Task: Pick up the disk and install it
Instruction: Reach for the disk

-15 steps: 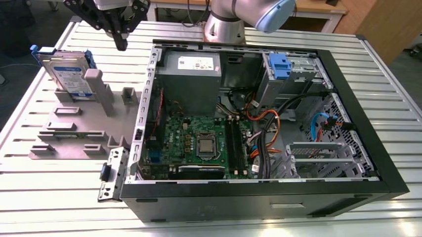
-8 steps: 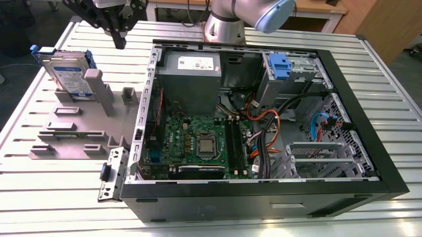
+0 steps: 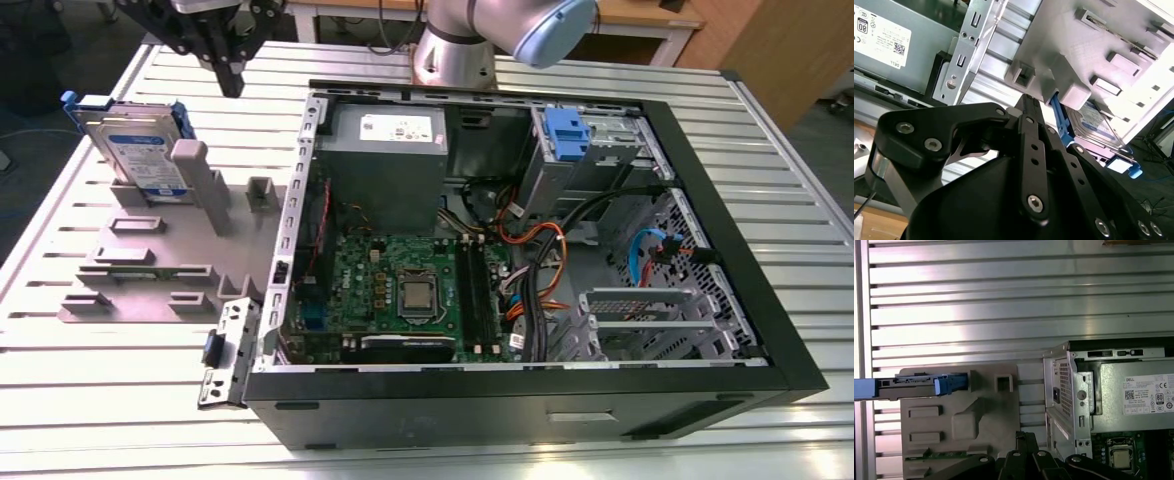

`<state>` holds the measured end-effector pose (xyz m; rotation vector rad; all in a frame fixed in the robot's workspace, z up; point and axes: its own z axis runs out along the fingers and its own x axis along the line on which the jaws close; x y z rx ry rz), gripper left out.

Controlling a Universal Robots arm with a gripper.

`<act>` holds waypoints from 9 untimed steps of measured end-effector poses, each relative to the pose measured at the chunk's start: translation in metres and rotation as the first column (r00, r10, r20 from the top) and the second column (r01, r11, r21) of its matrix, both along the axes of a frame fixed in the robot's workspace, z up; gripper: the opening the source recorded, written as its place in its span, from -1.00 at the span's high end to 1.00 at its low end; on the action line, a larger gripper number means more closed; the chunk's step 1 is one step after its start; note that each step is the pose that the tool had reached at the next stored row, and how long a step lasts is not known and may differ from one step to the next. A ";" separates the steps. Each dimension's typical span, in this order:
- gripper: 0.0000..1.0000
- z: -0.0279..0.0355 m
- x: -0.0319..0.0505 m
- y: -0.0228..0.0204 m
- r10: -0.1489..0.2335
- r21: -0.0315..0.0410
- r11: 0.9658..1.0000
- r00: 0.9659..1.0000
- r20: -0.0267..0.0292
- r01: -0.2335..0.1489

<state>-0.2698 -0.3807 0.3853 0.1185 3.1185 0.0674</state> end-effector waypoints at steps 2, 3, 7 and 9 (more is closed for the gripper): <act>0.79 -0.0001 -0.0007 0.0003 0.000 0.000 1.000 1.000 0.000 0.000; 0.79 -0.0002 -0.0010 0.0003 0.000 0.000 1.000 1.000 0.000 0.000; 0.79 -0.0003 -0.0027 0.0005 0.000 0.000 1.000 1.000 0.000 0.000; 0.79 -0.0004 -0.0034 0.0005 0.000 0.000 1.000 1.000 0.000 0.000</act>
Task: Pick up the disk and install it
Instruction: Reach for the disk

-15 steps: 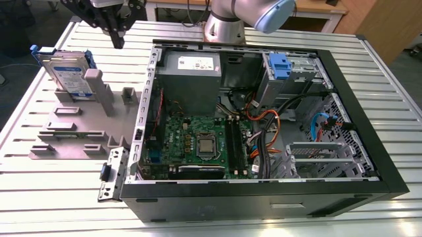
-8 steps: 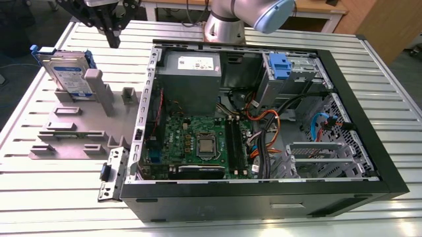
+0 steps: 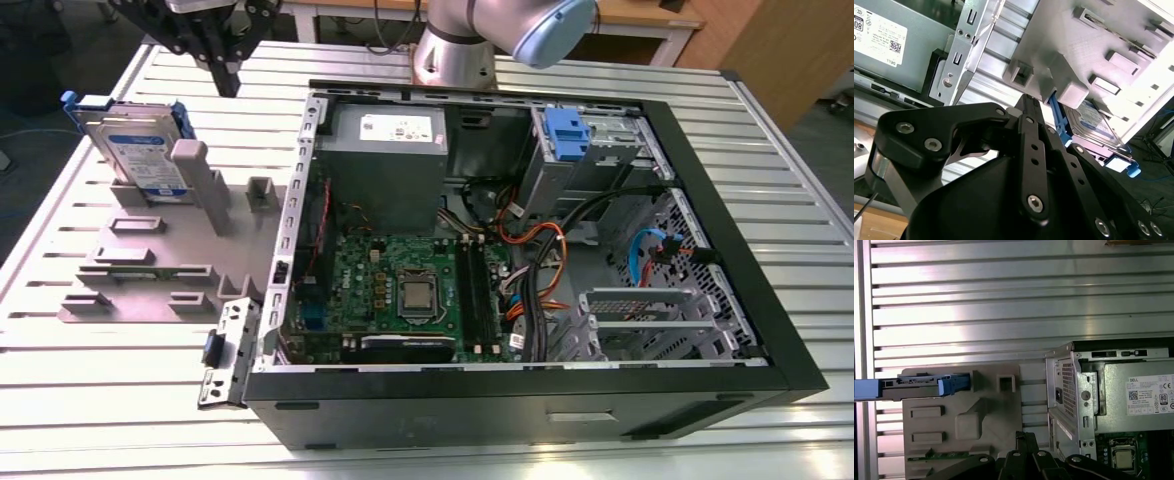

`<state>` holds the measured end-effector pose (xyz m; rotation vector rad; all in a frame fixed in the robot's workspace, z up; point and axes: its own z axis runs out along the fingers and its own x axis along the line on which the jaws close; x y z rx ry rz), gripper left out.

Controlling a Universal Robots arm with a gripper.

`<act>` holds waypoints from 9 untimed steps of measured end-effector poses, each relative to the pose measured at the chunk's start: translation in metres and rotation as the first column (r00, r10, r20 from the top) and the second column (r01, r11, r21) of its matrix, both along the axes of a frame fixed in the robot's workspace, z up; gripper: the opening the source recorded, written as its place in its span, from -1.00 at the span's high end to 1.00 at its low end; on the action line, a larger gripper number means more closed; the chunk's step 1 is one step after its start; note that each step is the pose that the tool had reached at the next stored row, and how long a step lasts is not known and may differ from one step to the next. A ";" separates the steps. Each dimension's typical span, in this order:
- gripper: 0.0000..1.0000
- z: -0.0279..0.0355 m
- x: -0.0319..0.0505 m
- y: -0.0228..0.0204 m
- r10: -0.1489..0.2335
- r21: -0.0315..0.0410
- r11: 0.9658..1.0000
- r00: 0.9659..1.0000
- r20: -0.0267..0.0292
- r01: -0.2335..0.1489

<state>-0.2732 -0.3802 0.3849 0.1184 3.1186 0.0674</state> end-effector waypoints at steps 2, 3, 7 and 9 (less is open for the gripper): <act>0.79 0.0000 -0.0007 0.0000 0.000 0.000 1.000 1.000 0.000 0.000; 0.79 -0.0001 -0.0011 0.0001 0.000 0.000 1.000 1.000 0.000 0.000; 0.79 -0.0001 -0.0025 0.0001 0.000 0.000 1.000 1.000 0.000 0.000; 0.79 -0.0001 -0.0028 0.0001 0.000 0.000 1.000 1.000 0.000 0.000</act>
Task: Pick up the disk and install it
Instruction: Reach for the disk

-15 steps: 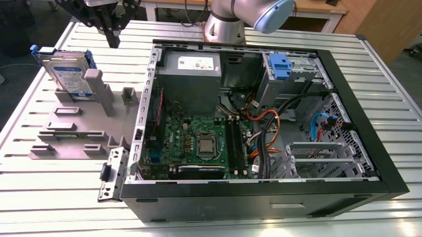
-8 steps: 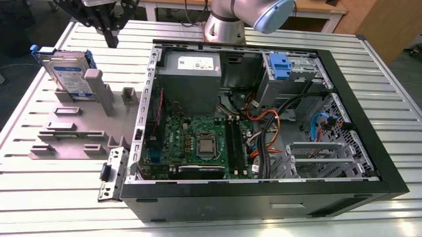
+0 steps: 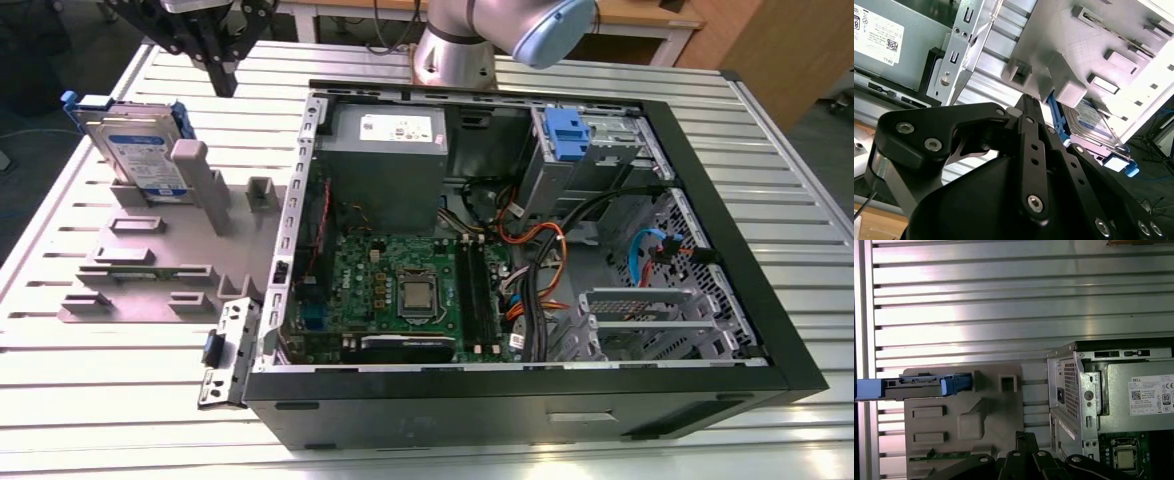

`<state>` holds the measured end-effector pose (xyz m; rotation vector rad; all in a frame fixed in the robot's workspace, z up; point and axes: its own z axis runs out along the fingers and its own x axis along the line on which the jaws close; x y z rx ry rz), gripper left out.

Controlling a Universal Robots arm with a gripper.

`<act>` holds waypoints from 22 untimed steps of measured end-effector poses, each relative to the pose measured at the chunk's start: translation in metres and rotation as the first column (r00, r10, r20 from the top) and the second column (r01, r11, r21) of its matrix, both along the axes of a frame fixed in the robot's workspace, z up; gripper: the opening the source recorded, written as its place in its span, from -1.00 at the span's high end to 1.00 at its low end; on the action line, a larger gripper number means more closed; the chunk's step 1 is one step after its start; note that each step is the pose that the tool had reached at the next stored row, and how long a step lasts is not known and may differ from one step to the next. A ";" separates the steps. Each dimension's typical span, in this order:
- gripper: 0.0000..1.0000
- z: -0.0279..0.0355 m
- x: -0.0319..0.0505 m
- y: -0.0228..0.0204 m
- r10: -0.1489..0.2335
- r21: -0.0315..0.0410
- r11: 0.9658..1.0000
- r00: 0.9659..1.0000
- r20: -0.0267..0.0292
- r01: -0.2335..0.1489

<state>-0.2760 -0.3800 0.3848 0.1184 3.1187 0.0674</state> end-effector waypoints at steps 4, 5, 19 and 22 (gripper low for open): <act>0.79 0.0000 -0.0006 0.0000 0.000 0.000 1.000 1.000 0.000 0.000; 0.79 0.0000 -0.0010 0.0000 0.000 0.000 1.000 1.000 0.000 0.000; 0.79 -0.0002 -0.0099 0.0001 0.000 0.000 1.000 1.000 0.000 0.000; 0.79 -0.0003 -0.0119 0.0001 0.000 0.000 1.000 1.000 0.000 0.000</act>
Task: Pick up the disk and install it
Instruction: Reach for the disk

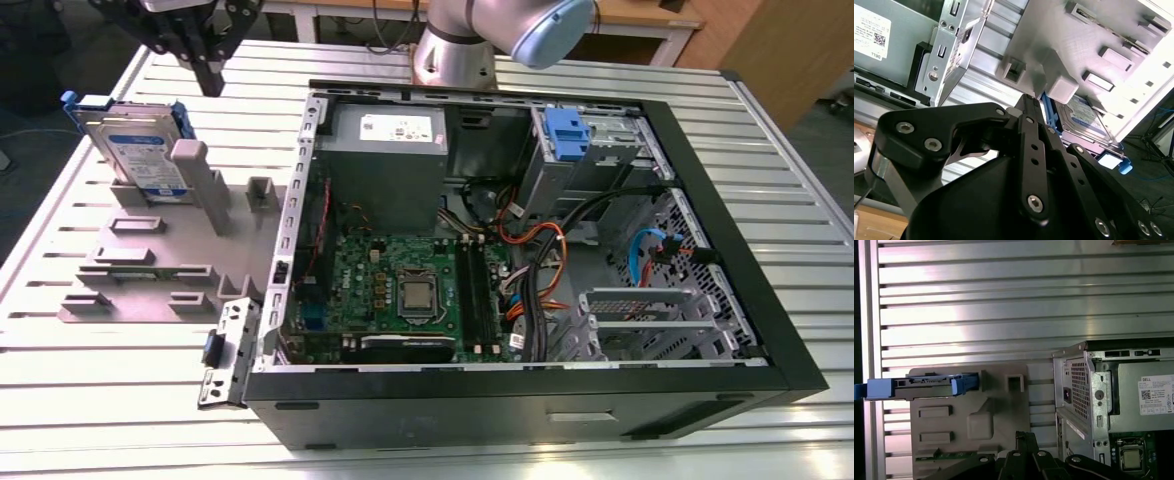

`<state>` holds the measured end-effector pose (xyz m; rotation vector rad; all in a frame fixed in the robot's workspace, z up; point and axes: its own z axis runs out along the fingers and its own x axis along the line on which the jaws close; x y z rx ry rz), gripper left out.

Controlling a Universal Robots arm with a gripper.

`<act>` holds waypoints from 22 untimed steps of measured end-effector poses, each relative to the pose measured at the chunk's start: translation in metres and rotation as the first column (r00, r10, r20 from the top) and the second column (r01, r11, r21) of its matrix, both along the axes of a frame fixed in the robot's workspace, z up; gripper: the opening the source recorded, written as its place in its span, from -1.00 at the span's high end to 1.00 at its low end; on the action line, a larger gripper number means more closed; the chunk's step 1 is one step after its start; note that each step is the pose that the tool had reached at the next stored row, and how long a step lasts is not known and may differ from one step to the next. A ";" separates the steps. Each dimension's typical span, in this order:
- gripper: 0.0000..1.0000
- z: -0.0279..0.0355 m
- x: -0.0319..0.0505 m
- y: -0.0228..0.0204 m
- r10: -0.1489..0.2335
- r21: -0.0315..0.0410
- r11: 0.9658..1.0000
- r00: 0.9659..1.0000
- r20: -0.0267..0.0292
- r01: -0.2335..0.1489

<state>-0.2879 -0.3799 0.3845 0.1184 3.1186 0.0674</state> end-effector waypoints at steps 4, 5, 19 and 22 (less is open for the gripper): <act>0.79 -0.0001 -0.0029 0.0001 0.000 0.000 1.000 1.000 0.000 0.000; 0.79 -0.0002 -0.0036 0.0001 0.000 0.000 1.000 1.000 0.000 0.000; 0.79 -0.0006 -0.0128 0.0004 0.000 0.000 1.000 1.000 0.000 0.000; 0.79 -0.0009 -0.0141 0.0005 0.000 0.000 1.000 1.000 0.000 0.000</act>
